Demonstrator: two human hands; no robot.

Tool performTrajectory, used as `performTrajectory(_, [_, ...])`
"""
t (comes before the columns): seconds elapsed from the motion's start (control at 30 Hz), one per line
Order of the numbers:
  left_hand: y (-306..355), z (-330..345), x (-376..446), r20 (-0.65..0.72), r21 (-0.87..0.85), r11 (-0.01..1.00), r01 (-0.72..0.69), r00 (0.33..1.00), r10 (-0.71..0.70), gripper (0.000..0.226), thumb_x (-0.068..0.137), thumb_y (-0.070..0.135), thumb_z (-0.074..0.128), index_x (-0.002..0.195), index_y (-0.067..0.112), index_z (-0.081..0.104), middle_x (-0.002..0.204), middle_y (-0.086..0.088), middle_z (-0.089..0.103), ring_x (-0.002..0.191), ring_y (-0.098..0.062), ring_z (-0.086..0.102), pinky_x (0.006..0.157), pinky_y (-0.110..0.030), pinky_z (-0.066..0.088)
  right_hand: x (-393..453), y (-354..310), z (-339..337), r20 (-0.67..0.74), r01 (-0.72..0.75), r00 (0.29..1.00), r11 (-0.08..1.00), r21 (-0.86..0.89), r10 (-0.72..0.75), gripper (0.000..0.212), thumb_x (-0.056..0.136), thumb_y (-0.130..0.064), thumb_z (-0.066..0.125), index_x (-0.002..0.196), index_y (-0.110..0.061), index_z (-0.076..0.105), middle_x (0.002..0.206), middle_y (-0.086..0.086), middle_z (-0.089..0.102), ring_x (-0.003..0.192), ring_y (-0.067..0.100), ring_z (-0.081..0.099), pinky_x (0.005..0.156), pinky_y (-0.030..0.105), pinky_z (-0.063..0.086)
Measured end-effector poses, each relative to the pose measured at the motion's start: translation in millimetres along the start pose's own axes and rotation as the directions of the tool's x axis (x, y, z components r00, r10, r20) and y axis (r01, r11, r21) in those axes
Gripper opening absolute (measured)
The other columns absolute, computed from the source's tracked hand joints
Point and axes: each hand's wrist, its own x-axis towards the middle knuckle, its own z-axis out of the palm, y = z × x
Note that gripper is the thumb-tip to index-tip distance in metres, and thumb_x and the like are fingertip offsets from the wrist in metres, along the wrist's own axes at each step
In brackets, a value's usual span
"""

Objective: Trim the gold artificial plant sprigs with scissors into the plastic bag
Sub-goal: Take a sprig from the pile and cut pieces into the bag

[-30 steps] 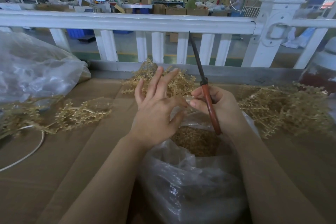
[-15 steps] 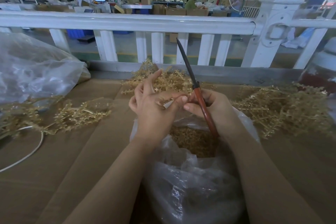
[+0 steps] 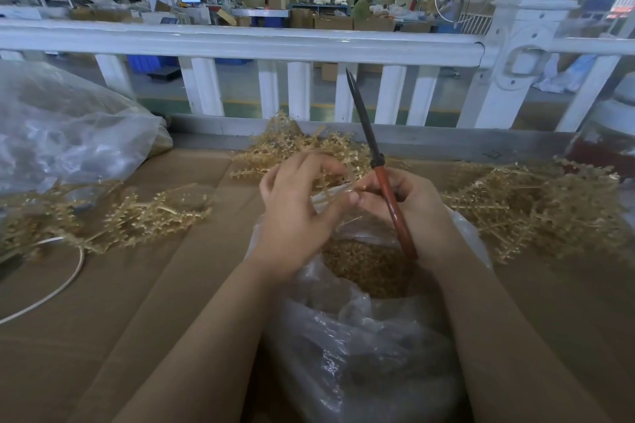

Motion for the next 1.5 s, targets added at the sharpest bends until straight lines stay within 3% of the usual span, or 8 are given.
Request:
performTrajectory(0.07, [0,-1,0,0.099,-0.067,0.994,0.09,0.992,-0.083,0.019,0.087,0.045,0.069,0.104,0.04,0.061,0.107,0.023,0.063,0.113,0.003,0.053,0.107,-0.029,0.018,0,1,0,-0.017,-0.011,1.0,1.0,0.017,0.011,0.016,0.083,-0.012,0.08,0.096,-0.005,0.073,0.089,0.007,0.077,0.084,0.017,0.074,0.076,0.023,0.057])
performTrajectory(0.2, [0,0,0,0.233,-0.315,0.918,0.242,0.957,-0.172,0.011,0.085,0.041,0.07,0.084,0.032,0.075,0.088,0.009,0.073,0.095,-0.014,0.066,0.101,-0.054,0.042,2,4,1,-0.043,-0.035,0.998,0.999,-0.03,0.034,0.015,0.083,-0.014,0.081,0.096,-0.01,0.073,0.09,0.008,0.076,0.085,0.022,0.074,0.08,0.034,0.06])
performTrajectory(0.37, [-6,-2,2,0.223,-0.47,0.834,0.289,0.953,-0.205,0.018,0.093,0.014,0.067,0.076,0.016,0.068,0.069,0.007,0.062,0.066,-0.006,0.054,0.067,-0.019,0.047,2,5,2,-0.037,-0.028,0.999,0.998,-0.06,0.026,0.01,0.085,-0.013,0.08,0.092,-0.012,0.074,0.086,0.001,0.075,0.08,0.014,0.072,0.076,0.025,0.057])
performTrajectory(0.57, [-6,-3,3,0.267,-0.525,0.785,0.33,0.939,-0.216,0.007,0.085,0.019,0.074,0.086,0.014,0.078,0.085,-0.005,0.076,0.077,-0.01,0.068,0.072,-0.017,0.053,2,4,2,-0.067,-0.027,0.997,1.0,-0.002,0.027,0.022,0.082,-0.013,0.081,0.098,-0.001,0.072,0.097,0.02,0.074,0.092,0.034,0.072,0.089,0.045,0.06])
performTrajectory(0.8, [-10,-4,3,0.284,-0.604,0.705,0.371,0.927,-0.244,0.011,0.077,0.023,0.077,0.086,0.018,0.079,0.089,-0.005,0.077,0.088,-0.019,0.073,0.084,-0.025,0.057,1,3,0,0.009,-0.043,0.999,0.997,0.061,0.042,0.012,0.083,-0.01,0.08,0.092,-0.01,0.073,0.072,-0.005,0.068,0.057,0.002,0.059,0.057,0.014,0.048])
performTrajectory(1.2, [-11,-4,2,0.361,-0.596,0.694,0.403,0.907,-0.216,0.01,0.08,0.022,0.076,0.088,0.023,0.081,0.093,-0.001,0.078,0.094,-0.016,0.073,0.082,-0.02,0.054,1,0,3,-0.02,-0.028,0.999,0.996,-0.08,0.026,0.009,0.085,-0.01,0.079,0.084,-0.016,0.071,0.071,-0.007,0.07,0.065,0.002,0.064,0.068,0.019,0.052])
performTrajectory(1.4, [-8,-3,2,0.345,-0.668,0.638,0.383,0.919,-0.19,0.017,0.087,0.009,0.07,0.083,0.021,0.081,0.089,-0.005,0.078,0.087,-0.015,0.073,0.076,-0.016,0.053,3,2,3,-0.057,-0.058,0.997,0.989,-0.137,0.051,0.013,0.082,-0.021,0.082,0.088,-0.017,0.072,0.079,-0.005,0.073,0.077,0.011,0.069,0.08,0.035,0.056])
performTrajectory(1.5, [-8,-2,3,0.32,-0.647,0.67,0.364,0.927,-0.194,0.022,0.091,0.008,0.067,0.081,0.022,0.08,0.084,-0.003,0.077,0.081,-0.011,0.072,0.073,-0.015,0.051,3,3,4,-0.035,-0.026,0.999,0.984,-0.179,0.02,0.016,0.081,-0.026,0.083,0.088,-0.028,0.069,0.078,-0.014,0.073,0.079,0.004,0.07,0.079,0.027,0.055])
